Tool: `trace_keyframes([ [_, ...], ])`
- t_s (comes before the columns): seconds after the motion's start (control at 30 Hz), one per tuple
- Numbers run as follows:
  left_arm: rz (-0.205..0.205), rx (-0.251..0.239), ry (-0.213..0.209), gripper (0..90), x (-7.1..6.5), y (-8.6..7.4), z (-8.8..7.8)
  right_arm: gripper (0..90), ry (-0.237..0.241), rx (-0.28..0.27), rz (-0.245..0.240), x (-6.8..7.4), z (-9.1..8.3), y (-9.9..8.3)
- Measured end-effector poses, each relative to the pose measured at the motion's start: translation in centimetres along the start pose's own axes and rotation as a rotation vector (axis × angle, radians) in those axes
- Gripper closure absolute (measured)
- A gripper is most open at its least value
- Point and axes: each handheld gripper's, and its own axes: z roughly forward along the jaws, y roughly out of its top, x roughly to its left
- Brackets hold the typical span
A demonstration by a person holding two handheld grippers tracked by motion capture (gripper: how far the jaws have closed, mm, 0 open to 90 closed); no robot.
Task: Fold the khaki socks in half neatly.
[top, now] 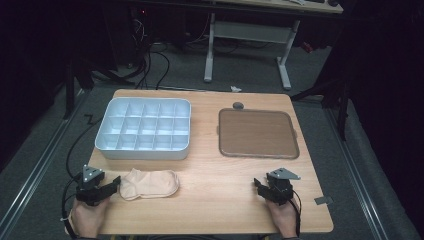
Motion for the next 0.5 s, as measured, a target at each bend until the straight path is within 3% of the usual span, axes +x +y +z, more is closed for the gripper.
trace_keyframes([
  [0.13,-0.011,-0.003,-0.009,37.0,0.07,0.00,0.01,44.1,-0.001,0.001,0.002,0.02,0.00,0.01],
  [0.4,0.023,-0.001,-0.007,41.3,-0.23,0.00,0.01,43.9,-0.004,0.001,0.008,0.02,0.02,0.02],
  [0.5,0.015,0.001,0.007,39.2,-0.23,0.01,0.05,43.8,-0.006,0.002,0.011,0.01,0.03,0.04],
])
